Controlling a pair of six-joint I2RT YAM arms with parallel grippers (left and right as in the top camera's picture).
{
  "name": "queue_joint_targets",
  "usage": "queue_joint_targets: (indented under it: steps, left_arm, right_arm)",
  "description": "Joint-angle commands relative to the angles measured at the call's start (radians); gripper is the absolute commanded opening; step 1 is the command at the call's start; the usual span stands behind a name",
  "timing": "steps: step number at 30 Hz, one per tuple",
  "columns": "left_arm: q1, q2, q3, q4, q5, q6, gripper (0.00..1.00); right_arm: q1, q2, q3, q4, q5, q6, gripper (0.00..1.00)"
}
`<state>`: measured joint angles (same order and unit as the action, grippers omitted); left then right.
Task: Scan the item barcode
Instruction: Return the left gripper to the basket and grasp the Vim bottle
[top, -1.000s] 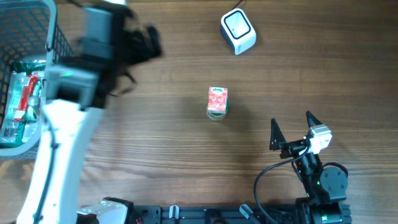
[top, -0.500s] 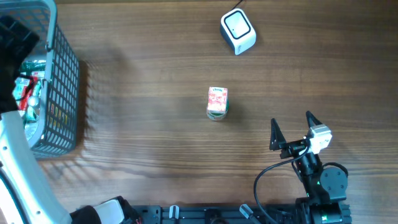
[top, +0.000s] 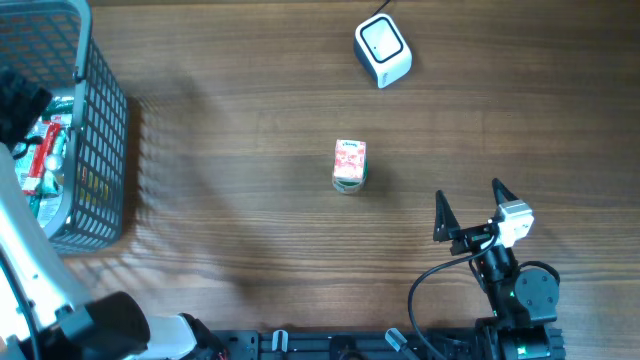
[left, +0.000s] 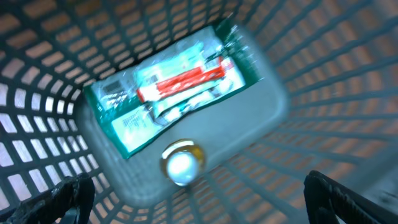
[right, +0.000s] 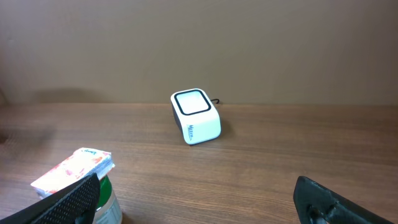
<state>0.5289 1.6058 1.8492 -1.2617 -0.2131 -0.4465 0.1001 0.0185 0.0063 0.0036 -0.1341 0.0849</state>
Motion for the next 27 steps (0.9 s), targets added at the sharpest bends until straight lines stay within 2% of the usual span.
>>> queue_joint_targets:
  steps: [1,7,11,15,22,25,27]
  left_arm:
    - [0.038,0.058,-0.064,0.005,-0.019,-0.006,1.00]
    - [0.061,0.128,-0.165,0.023,-0.007,0.024,1.00]
    - [0.061,0.160,-0.231,0.056,0.052,0.029,1.00]
    - [0.061,0.162,-0.260,0.132,0.065,0.125,1.00]
    - [0.061,0.162,-0.260,0.198,0.121,0.404,1.00]
    - [0.061,0.162,-0.260,0.214,0.186,0.608,1.00]
    - [0.061,0.162,-0.260,0.211,0.198,0.690,1.00]
  right_arm:
    - [-0.003,-0.002,-0.001,0.004,0.006,-0.006,0.99]
    - [-0.003,-0.002,-0.001,0.004,0.006,-0.006,1.00]
    - [-0.003,-0.002,-0.001,0.004,0.006,-0.006,1.00]
    - [-0.002,-0.002,-0.001,0.003,0.006,-0.006,1.00]
    - [-0.003,-0.002,-0.001,0.004,0.006,-0.006,1.00]
    - [-0.003,-0.002,-0.001,0.004,0.006,-0.006,1.00]
    - [-0.003,-0.002,-0.001,0.004,0.006,-0.006,1.00]
